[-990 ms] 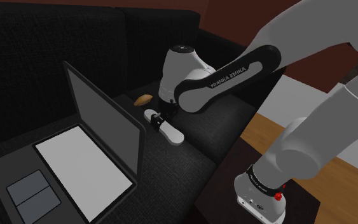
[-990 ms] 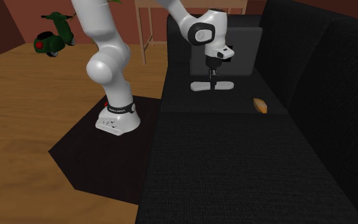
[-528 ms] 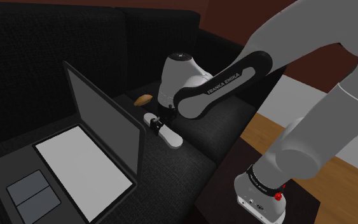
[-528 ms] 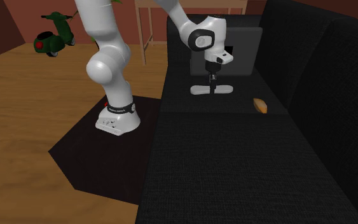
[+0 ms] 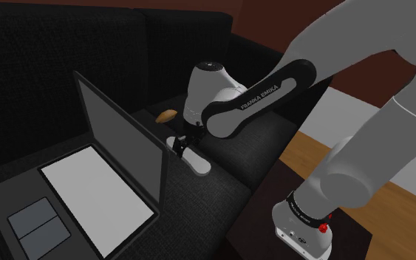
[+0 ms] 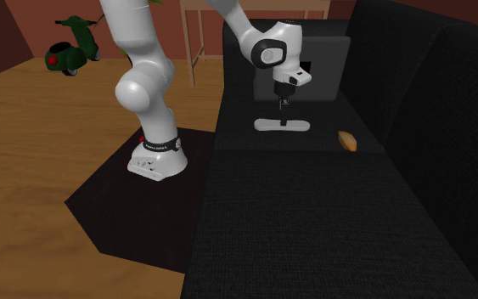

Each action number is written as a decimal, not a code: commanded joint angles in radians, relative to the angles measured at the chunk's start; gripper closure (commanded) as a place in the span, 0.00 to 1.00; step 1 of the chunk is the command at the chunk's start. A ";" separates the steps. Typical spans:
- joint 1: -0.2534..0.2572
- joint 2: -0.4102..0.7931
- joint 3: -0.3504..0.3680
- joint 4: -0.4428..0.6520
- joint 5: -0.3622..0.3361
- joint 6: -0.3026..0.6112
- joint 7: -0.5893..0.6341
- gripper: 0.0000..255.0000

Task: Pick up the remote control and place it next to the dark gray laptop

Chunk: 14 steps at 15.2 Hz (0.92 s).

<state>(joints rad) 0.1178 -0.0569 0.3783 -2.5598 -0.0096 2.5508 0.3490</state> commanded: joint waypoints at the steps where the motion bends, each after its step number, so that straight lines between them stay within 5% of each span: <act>1: 0.000 0.000 0.000 0.000 0.000 0.000 0.000 0.00; 6: 0.013 -0.120 -0.008 0.031 0.065 -0.144 -0.048 0.00; 14: 0.013 -0.120 -0.009 0.031 0.065 -0.144 -0.048 0.00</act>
